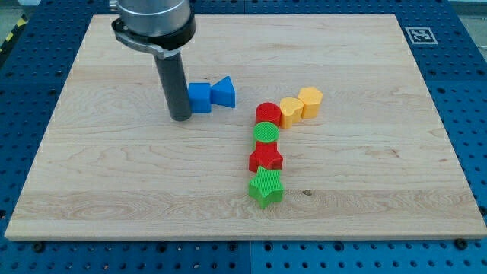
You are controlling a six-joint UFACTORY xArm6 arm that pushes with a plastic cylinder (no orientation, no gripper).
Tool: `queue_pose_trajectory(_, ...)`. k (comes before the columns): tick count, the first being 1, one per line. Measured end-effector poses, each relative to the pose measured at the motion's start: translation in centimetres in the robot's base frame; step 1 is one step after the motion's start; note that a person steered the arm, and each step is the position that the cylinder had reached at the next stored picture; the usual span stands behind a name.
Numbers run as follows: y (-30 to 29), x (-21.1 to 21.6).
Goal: Nudge the blue triangle a bit up
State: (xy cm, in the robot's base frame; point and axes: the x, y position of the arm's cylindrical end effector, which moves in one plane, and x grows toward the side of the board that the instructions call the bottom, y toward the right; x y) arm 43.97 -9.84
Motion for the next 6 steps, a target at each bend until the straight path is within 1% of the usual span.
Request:
queue_pose_trajectory(1, 0.0, 0.1)
queue_pose_trajectory(2, -0.1, 2.4)
queue_pose_trajectory(3, 2.5, 4.9)
queue_pose_trajectory(4, 4.9, 3.0)
queue_pose_trajectory(5, 6.5, 3.0)
queue_pose_trajectory(6, 6.5, 3.0)
